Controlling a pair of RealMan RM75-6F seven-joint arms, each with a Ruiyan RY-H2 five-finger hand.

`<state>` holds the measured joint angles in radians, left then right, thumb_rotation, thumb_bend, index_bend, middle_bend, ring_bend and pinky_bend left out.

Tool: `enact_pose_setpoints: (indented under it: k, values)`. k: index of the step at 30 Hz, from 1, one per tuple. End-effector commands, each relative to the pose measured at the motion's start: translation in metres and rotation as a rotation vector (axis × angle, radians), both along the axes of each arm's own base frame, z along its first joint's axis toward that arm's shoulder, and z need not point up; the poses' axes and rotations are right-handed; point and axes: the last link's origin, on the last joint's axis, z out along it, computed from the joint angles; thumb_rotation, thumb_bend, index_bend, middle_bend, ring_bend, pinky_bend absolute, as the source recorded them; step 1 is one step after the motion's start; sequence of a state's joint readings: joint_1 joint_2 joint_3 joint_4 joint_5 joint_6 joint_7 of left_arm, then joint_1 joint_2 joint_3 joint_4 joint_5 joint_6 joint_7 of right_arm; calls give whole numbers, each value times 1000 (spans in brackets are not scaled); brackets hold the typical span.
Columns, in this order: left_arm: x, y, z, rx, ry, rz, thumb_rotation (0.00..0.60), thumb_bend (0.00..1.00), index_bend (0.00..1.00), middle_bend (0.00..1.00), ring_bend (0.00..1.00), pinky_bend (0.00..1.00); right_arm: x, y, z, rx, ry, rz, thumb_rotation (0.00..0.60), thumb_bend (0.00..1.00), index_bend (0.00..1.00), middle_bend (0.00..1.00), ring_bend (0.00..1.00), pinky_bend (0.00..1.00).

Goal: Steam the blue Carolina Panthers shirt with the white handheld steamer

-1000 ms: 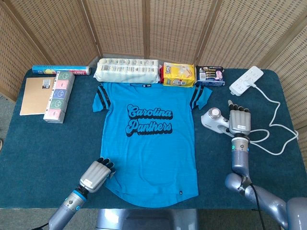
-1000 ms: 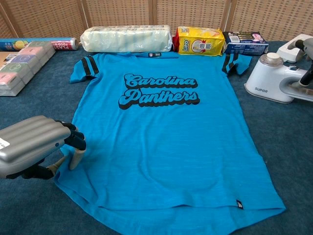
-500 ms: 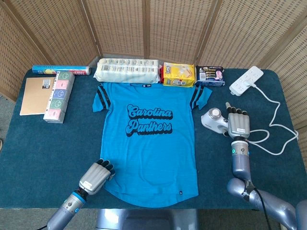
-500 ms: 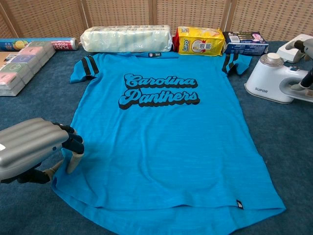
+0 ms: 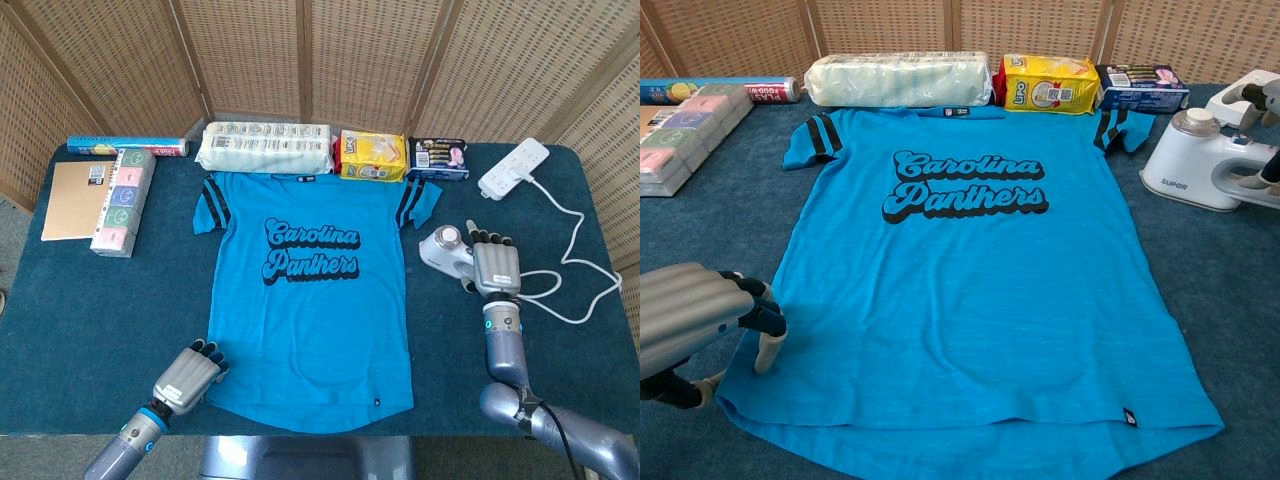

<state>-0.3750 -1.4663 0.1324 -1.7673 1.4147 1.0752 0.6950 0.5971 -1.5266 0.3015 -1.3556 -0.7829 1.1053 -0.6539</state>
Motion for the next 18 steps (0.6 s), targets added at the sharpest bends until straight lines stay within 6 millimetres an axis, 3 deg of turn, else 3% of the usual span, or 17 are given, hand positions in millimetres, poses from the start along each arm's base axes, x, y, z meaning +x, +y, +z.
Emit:
enact_pose_setpoints:
  k: [1, 8, 18]
  values:
    - [-3, -2, 2, -16, 19, 16, 600, 392, 452, 402, 238, 258, 3, 1, 2, -1, 1, 10, 594, 286, 39, 231, 219, 204]
    - [-5, -5, 10, -52, 49, 39, 600, 346, 395, 385, 224, 255, 10, 2, 8, -3, 1, 34, 596, 285, 40, 232, 221, 204]
    - [-3, -9, 23, -28, 43, 44, 600, 189, 178, 280, 129, 218, 12, 5, 16, -7, -8, 38, 597, 285, 39, 234, 223, 205]
